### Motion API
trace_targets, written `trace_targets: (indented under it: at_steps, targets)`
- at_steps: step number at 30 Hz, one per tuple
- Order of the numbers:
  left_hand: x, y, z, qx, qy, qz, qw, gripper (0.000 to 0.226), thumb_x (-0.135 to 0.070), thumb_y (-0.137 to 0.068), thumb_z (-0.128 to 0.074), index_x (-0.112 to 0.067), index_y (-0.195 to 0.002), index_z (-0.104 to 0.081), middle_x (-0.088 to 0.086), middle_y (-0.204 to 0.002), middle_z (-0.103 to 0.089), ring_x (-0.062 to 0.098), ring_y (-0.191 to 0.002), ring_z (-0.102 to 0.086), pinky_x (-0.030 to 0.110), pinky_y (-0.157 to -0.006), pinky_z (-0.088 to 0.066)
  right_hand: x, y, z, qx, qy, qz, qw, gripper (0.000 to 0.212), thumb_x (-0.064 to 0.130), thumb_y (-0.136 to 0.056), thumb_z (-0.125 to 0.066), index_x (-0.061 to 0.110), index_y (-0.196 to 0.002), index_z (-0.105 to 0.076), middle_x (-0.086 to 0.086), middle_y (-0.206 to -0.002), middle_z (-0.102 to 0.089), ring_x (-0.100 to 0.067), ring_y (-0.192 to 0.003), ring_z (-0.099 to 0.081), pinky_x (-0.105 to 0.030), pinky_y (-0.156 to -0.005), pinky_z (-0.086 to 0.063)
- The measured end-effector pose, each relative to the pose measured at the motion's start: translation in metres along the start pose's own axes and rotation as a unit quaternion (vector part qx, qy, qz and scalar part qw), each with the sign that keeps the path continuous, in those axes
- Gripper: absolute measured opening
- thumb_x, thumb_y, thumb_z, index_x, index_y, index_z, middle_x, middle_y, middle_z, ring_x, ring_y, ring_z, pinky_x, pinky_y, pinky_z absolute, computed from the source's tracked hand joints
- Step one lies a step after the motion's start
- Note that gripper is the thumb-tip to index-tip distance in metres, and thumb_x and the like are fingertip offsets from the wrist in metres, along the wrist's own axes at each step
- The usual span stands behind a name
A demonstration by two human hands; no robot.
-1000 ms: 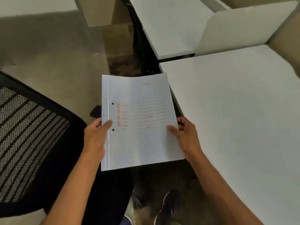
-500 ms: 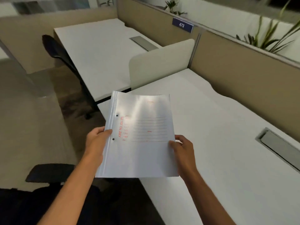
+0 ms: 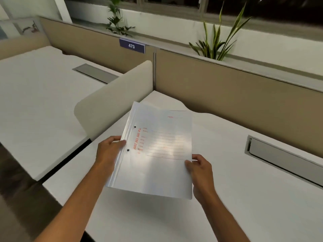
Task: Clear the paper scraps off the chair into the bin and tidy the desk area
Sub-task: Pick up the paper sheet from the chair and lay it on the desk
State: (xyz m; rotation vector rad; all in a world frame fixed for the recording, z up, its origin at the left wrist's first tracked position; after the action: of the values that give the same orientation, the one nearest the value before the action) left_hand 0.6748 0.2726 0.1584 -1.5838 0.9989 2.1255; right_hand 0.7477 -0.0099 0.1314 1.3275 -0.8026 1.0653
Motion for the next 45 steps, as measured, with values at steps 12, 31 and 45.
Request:
trace_targets:
  at_steps: [12, 31, 45]
  targets:
    - [0.004, -0.144, -0.169, 0.188, -0.052, 0.035, 0.980, 0.014, -0.004, -0.093, -0.067, -0.016, -0.096, -0.073, 0.010, -0.102, -0.076, 0.028, -0.088, -0.072, 0.038, -0.084, -0.057, -0.021, -0.128, 0.029, -0.223, -0.025, -0.036, 0.974, 0.024, 0.003, -0.089, -0.063, 0.024, -0.085, -0.072, 0.001, -0.077, -0.073, -0.016, -0.067, -0.065, -0.015, -0.054, -0.050]
    - [0.035, -0.167, -0.355, 0.271, -0.207, -0.003, 0.940, 0.023, -0.009, -0.089, -0.073, -0.007, -0.112, -0.074, 0.010, -0.108, -0.075, 0.031, -0.093, -0.073, 0.041, -0.091, -0.059, -0.052, -0.213, 0.144, -0.337, 0.103, -0.092, 0.931, 0.014, 0.005, -0.093, -0.059, 0.007, -0.092, -0.073, 0.006, -0.070, -0.063, -0.014, -0.064, -0.059, -0.009, -0.049, -0.037]
    - [0.041, -0.161, -0.380, 0.279, -0.279, -0.082, 0.915, 0.016, -0.009, -0.087, -0.075, -0.010, -0.104, -0.075, 0.009, -0.096, -0.077, 0.026, -0.078, -0.073, 0.031, -0.076, -0.058, -0.064, -0.224, 0.156, -0.354, 0.257, -0.046, 0.898, 0.043, 0.012, -0.096, -0.065, 0.006, -0.138, -0.056, -0.014, -0.131, -0.055, -0.029, -0.124, -0.054, -0.031, -0.102, -0.044]
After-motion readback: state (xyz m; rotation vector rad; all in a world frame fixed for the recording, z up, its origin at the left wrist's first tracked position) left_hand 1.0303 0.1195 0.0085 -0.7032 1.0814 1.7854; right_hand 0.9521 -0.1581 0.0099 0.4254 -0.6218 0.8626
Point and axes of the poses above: each hand's wrist, its own y-axis away from the middle knuckle, its own z-axis out of the back of the hand, x = y × z, the point moved 3 cm from there along -y, towards the middle knuckle
